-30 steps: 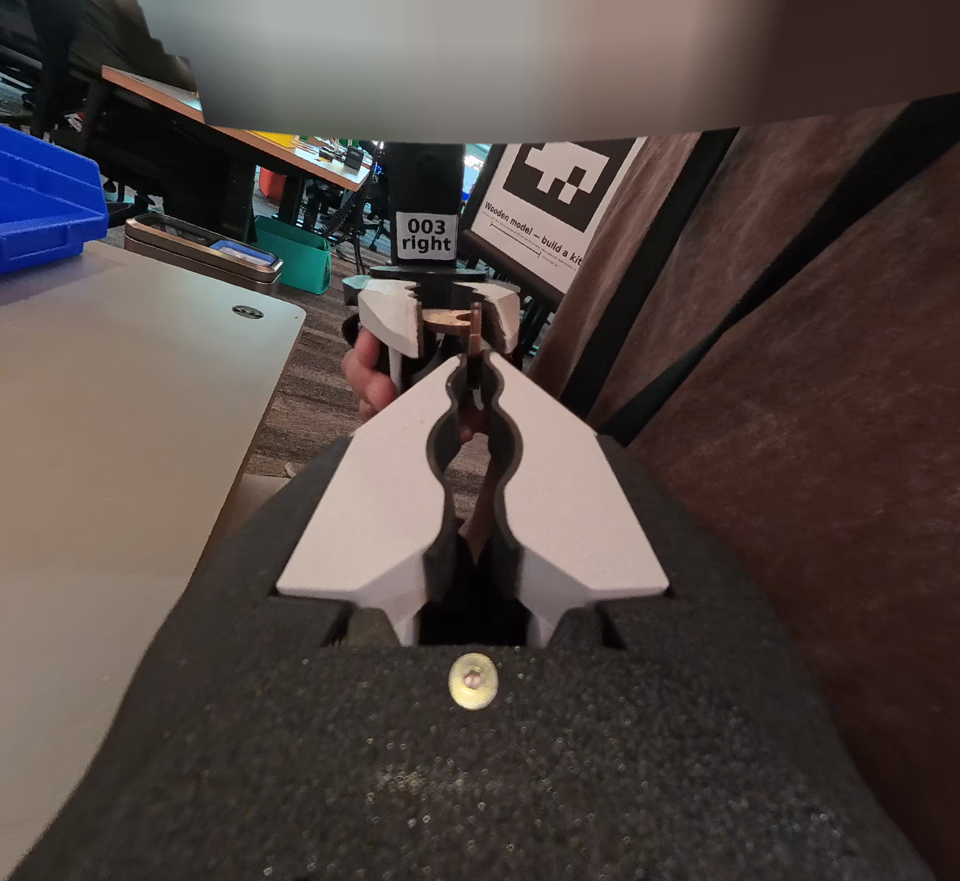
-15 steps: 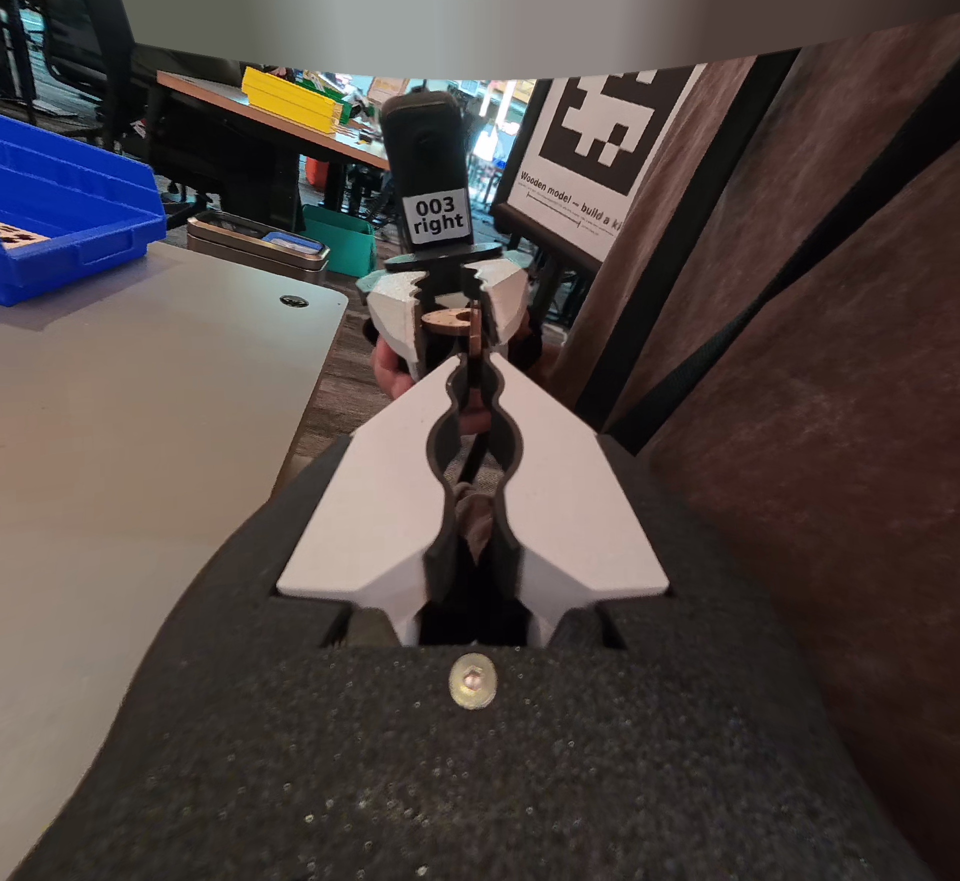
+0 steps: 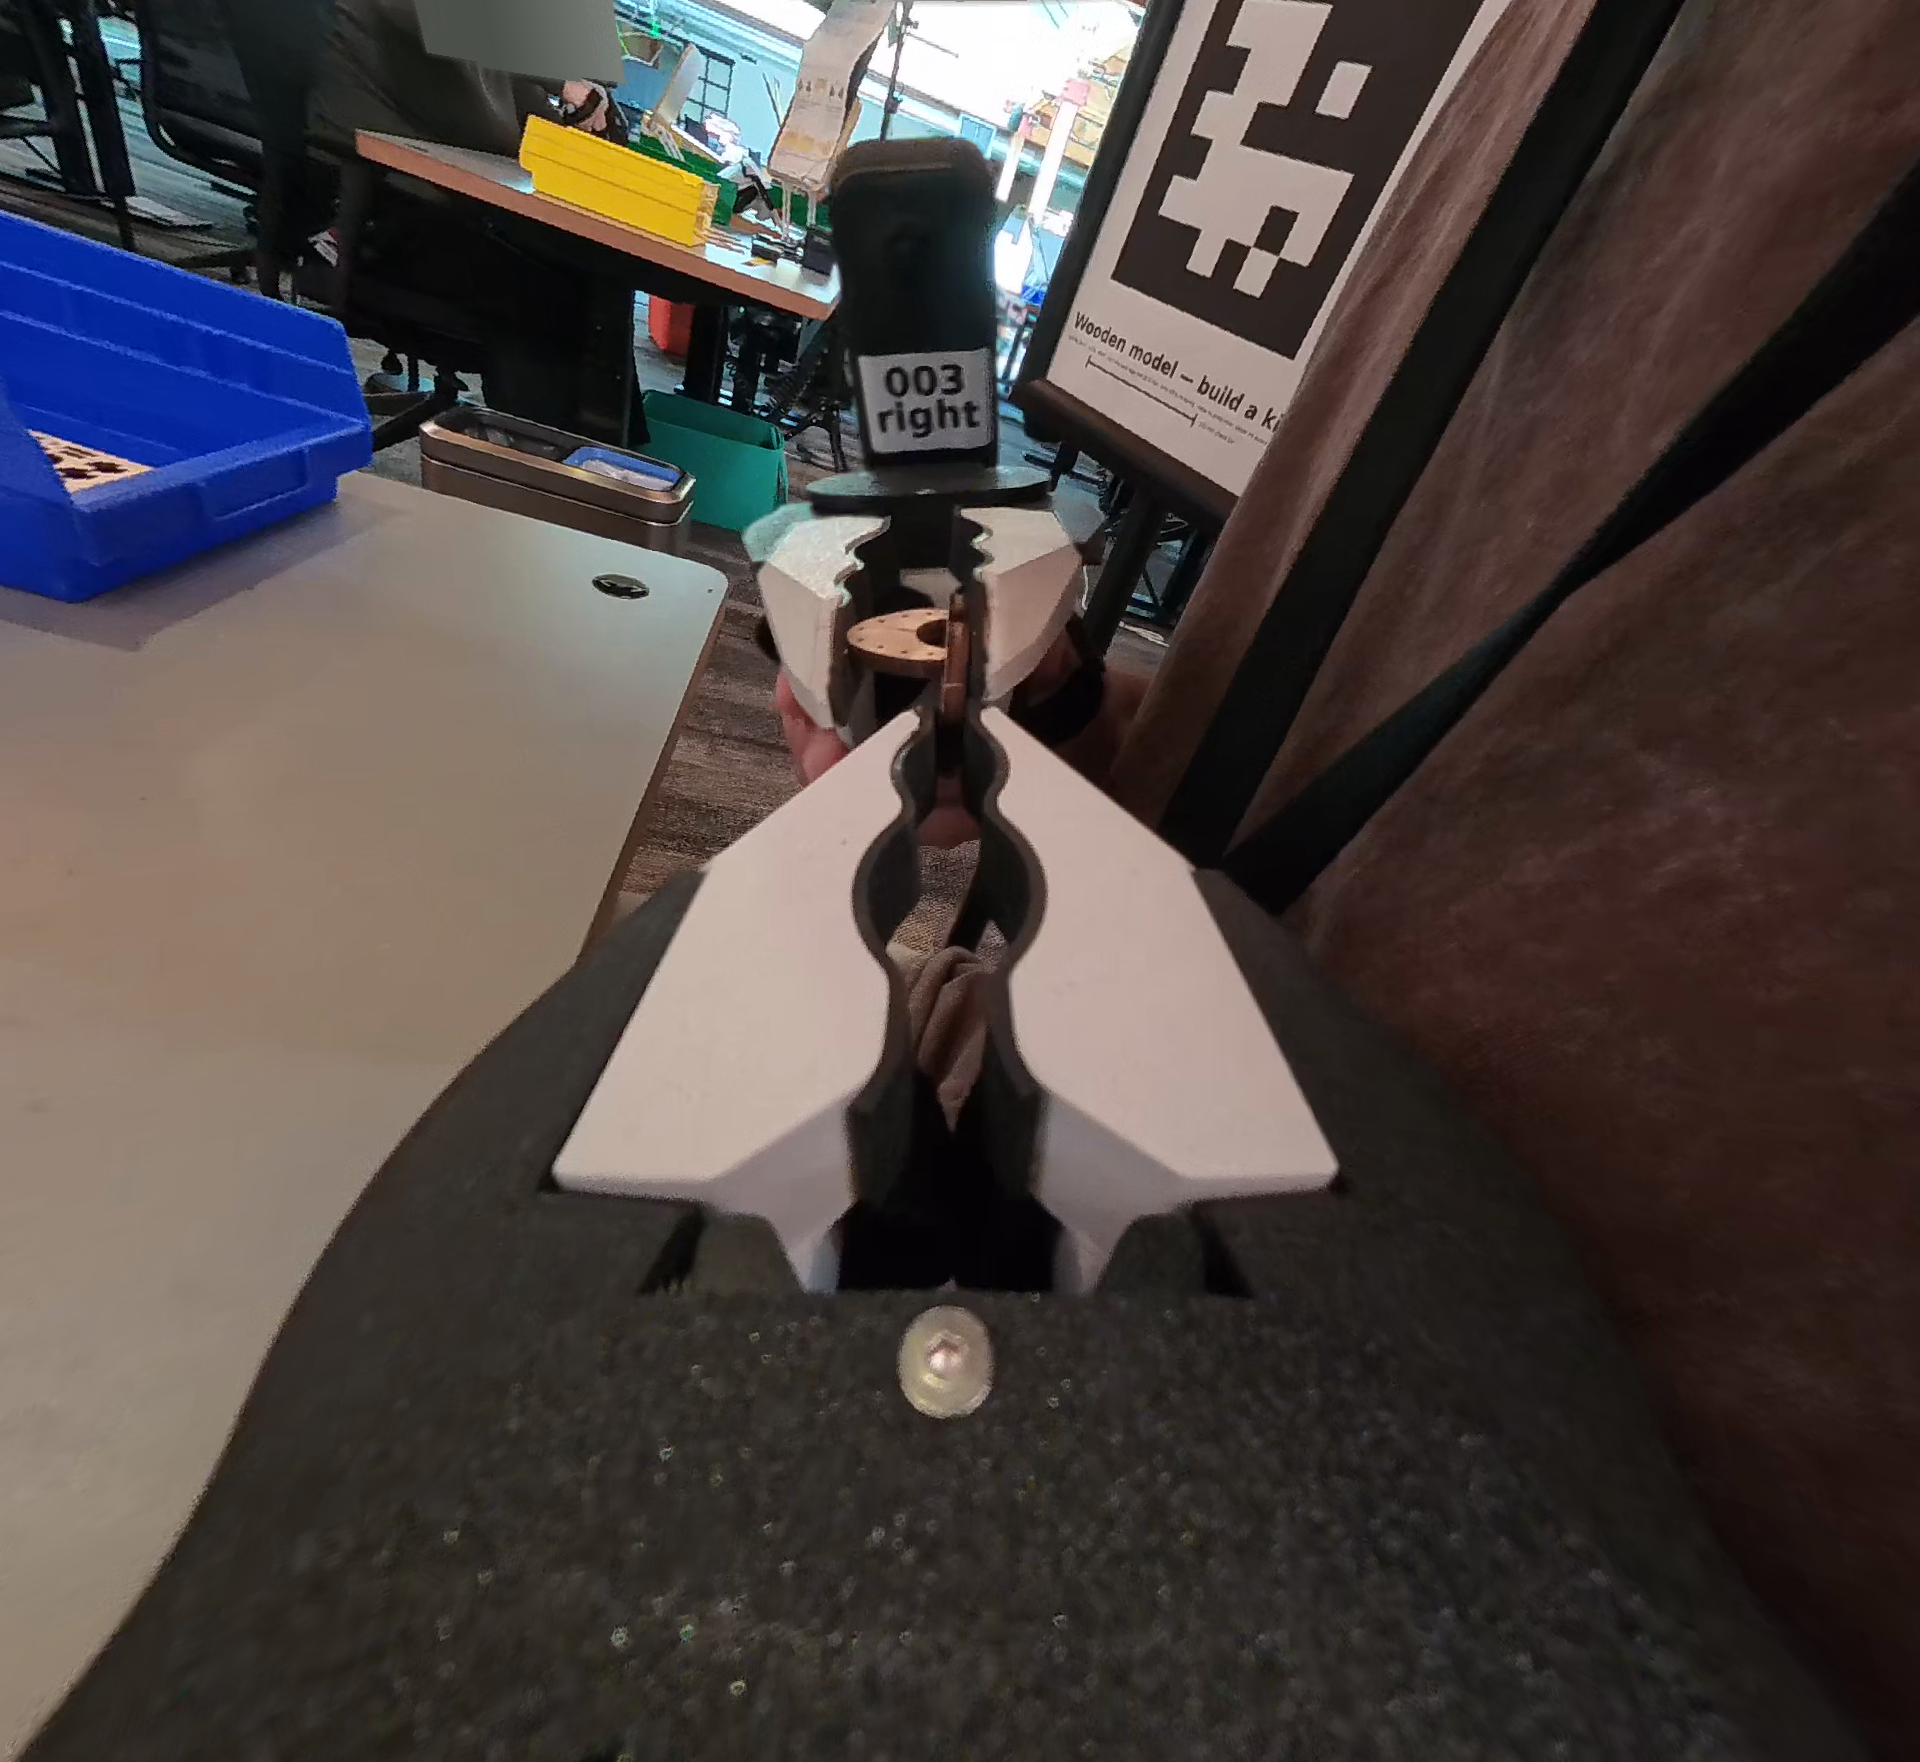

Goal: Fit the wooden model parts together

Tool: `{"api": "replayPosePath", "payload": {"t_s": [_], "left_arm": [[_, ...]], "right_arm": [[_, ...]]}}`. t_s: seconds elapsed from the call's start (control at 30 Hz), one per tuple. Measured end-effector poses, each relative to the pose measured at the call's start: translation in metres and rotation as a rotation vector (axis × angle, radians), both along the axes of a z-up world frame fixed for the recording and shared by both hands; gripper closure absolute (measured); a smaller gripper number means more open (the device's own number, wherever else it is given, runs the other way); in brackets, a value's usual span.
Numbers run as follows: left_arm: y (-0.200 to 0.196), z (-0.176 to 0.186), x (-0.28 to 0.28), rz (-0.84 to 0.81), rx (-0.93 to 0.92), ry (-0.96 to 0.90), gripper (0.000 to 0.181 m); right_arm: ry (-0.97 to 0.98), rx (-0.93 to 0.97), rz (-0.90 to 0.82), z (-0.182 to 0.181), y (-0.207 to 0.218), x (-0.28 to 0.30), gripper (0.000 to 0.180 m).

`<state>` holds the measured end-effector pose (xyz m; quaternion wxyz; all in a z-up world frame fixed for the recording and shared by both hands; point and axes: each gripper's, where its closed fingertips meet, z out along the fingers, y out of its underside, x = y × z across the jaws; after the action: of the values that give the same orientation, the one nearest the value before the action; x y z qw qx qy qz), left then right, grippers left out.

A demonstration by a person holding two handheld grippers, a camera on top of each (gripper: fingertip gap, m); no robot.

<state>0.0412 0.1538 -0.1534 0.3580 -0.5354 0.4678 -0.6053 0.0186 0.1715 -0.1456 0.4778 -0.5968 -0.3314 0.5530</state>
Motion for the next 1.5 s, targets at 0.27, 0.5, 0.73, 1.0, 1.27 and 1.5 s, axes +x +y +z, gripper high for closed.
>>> {"api": "replayPosePath", "payload": {"t_s": [0.27,0.5,0.73,1.0,1.27,1.5], "left_arm": [[0.020,0.002,-0.001,0.045,-0.046,0.010,0.179],[0.144,-0.043,-0.056,0.400,-0.459,0.061,0.180],[0.216,-0.076,-0.081,0.459,-0.863,-0.125,0.181],[0.237,-0.101,-0.094,0.528,-1.010,-0.162,0.181],[0.228,-0.119,-0.084,0.469,-1.174,-0.097,0.180],[0.209,-0.131,-0.078,0.470,-1.271,-0.035,0.180]], "right_arm": [[0.046,-0.069,-0.021,0.003,0.024,-0.001,0.157],[-0.237,-0.175,-0.238,-0.065,0.118,0.022,0.137],[0.088,-0.581,0.097,-0.068,0.184,-0.043,0.147],[-0.033,-0.616,-0.012,-0.104,0.230,-0.054,0.163],[-0.202,-0.700,0.163,-0.133,0.210,-0.068,0.168],[-0.291,-0.753,0.190,-0.146,0.194,-0.059,0.167]]}}
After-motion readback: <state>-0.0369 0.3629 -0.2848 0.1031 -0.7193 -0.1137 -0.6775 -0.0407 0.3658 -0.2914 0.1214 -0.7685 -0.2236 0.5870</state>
